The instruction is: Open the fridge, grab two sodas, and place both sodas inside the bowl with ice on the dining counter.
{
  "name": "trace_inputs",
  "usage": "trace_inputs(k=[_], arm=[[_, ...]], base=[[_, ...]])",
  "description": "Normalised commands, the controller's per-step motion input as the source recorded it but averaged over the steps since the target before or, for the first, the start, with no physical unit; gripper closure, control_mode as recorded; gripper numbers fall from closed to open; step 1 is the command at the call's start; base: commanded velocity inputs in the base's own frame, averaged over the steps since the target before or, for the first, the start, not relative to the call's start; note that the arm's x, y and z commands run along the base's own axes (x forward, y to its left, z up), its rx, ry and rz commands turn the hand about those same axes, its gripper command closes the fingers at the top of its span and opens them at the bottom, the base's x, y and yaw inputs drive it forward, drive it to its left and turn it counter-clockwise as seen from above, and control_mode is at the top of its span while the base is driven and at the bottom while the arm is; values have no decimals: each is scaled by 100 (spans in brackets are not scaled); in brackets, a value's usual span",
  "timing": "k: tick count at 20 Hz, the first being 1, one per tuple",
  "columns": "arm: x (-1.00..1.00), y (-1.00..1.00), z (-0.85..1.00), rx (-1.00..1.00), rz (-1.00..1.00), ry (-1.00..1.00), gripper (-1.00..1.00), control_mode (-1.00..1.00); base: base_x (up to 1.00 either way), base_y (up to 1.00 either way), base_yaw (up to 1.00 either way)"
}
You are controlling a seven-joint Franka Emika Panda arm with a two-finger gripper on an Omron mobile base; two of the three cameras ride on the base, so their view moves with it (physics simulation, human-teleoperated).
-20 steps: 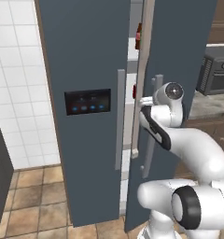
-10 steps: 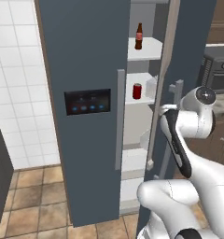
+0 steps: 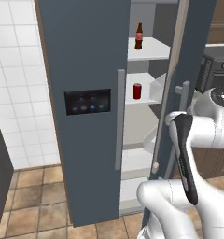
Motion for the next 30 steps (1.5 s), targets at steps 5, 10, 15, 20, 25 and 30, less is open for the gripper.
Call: trace_inputs(k=[5,10,15,20,25,30], arm=[[-70,98,43,-23,15,0,-100,-100],[8,93,35,-22,18,3,-100,-100],[87,37,39,-11,10,13,-100,-100],[100,8,14,-10,6,19,-100,-100],[91,6,1,-16,3,16,-100,-100],[56,-25,0,-4,0,15,-100,-100]], base=[[0,0,0],[0,0,0],[0,0,0],[0,0,0],[0,0,0],[0,0,0]])
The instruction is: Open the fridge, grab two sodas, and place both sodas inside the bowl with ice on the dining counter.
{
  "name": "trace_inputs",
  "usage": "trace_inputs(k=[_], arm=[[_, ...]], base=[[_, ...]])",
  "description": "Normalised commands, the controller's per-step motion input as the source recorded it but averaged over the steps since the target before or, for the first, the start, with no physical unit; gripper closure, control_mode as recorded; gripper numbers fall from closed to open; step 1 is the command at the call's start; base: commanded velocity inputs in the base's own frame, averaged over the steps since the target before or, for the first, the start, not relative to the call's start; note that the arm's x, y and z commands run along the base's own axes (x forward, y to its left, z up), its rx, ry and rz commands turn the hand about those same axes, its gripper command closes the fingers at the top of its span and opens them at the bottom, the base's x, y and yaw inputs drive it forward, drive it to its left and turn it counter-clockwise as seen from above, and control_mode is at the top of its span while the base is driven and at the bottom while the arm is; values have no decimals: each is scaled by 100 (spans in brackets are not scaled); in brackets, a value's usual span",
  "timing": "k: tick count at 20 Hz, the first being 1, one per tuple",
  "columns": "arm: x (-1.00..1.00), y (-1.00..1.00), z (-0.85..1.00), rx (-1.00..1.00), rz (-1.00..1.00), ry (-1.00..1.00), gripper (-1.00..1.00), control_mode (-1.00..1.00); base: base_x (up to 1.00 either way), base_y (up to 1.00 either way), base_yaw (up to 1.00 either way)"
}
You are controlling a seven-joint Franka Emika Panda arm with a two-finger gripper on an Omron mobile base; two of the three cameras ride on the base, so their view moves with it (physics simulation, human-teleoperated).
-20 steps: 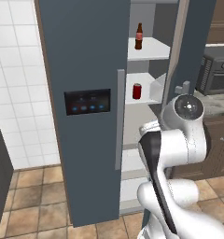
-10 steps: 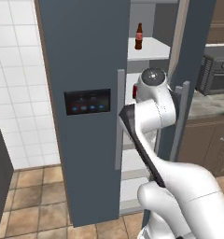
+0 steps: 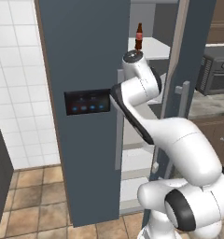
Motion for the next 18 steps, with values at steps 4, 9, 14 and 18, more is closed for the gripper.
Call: trace_inputs(k=[4,9,14,18], arm=[[37,-57,0,0,-1,15,-100,-100],[9,-82,-1,0,-3,16,-100,-100],[-44,-78,-1,0,-7,4,-100,-100],[-79,-70,0,0,-10,0,-100,-100]], base=[[0,0,0],[0,0,0],[0,0,0],[0,0,0]])
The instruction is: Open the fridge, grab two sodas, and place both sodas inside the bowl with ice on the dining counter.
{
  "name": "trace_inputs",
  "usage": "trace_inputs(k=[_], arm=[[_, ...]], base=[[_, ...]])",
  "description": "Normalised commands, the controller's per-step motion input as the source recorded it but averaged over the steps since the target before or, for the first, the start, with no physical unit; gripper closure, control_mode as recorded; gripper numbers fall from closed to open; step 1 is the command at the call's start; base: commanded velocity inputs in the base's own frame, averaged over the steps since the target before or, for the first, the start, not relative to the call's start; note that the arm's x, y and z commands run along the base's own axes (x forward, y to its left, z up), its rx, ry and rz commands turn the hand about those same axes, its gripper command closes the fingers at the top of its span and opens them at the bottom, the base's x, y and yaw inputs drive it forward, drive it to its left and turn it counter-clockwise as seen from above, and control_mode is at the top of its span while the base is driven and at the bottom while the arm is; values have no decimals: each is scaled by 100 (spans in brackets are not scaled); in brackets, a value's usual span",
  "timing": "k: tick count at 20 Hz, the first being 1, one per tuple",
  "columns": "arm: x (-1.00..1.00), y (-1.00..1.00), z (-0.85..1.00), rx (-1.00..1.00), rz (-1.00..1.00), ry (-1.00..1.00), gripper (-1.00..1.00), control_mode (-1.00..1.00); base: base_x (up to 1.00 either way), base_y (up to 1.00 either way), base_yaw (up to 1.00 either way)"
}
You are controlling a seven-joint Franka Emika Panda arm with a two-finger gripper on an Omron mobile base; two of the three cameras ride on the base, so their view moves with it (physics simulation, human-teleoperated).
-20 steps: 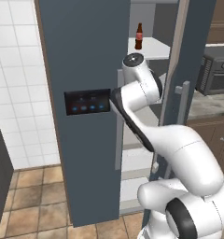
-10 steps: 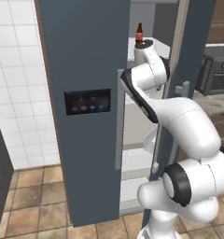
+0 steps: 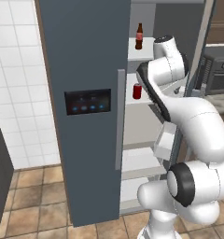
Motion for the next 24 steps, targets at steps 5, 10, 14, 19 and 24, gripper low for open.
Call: trace_inputs(k=[5,10,14,19,24], arm=[[-45,-87,0,0,-10,0,-100,-100],[-13,-100,0,0,-8,0,-100,-100],[0,-100,0,2,-6,3,-100,-100],[7,-98,0,1,-3,2,-100,-100],[5,-79,0,0,-3,0,-100,-100]], base=[[0,0,0],[0,0,0],[0,0,0],[0,0,0],[0,0,0]])
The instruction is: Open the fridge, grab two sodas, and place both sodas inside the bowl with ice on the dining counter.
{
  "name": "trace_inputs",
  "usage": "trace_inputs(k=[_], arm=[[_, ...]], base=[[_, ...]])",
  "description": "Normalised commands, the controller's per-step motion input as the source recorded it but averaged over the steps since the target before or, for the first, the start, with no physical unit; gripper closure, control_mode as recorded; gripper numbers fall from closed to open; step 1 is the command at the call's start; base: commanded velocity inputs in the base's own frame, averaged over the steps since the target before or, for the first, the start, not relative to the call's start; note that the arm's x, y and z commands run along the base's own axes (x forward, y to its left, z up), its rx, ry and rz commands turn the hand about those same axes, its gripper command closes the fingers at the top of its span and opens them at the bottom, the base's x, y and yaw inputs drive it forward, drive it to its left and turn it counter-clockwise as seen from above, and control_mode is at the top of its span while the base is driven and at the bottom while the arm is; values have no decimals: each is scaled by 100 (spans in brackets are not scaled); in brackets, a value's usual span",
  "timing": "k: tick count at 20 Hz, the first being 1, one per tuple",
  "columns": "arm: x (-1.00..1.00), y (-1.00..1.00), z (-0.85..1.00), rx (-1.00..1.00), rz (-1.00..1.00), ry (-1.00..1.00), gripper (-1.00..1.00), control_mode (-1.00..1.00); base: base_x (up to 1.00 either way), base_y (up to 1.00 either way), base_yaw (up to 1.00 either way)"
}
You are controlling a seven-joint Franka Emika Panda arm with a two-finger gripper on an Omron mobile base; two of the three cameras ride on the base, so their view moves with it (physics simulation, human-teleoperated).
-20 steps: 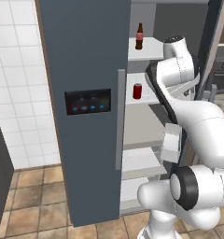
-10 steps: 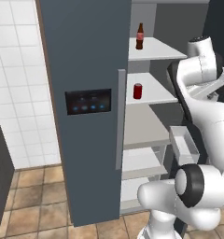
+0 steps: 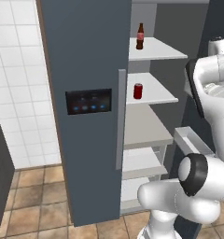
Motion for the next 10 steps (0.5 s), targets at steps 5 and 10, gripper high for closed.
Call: trace_inputs(k=[5,10], arm=[[-3,-21,0,0,-5,-4,-100,-100],[-22,54,0,-4,-1,-18,-100,-100]], base=[[0,0,0],[0,0,0]])
